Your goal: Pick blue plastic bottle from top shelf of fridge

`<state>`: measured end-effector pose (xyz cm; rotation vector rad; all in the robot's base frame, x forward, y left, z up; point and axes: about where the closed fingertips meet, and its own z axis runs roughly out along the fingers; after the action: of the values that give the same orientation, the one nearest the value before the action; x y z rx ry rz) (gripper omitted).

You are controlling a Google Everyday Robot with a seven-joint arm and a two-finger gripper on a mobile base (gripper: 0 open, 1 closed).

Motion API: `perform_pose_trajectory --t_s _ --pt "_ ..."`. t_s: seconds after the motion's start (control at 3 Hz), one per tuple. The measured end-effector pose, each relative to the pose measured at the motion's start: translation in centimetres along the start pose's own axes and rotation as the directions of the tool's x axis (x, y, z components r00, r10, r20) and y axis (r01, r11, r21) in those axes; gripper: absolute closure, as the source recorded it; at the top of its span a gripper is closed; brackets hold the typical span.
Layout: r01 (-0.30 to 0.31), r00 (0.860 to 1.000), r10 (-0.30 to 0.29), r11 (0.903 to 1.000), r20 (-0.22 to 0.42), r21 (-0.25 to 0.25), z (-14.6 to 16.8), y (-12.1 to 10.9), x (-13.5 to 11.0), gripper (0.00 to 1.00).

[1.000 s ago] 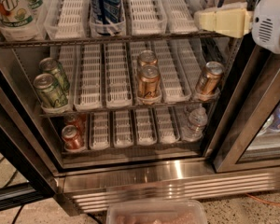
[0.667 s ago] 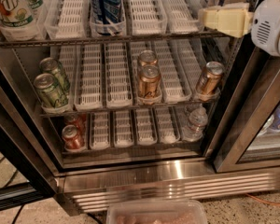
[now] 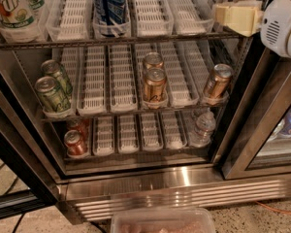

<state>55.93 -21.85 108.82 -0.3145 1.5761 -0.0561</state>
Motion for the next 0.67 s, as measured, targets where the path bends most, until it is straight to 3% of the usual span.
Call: perform_pose_trajectory --t_s 0.67 --pt "0.003 1.000 -0.003 1.0000 0.013 -0.002 0.43 0.30 -0.37 0.28"
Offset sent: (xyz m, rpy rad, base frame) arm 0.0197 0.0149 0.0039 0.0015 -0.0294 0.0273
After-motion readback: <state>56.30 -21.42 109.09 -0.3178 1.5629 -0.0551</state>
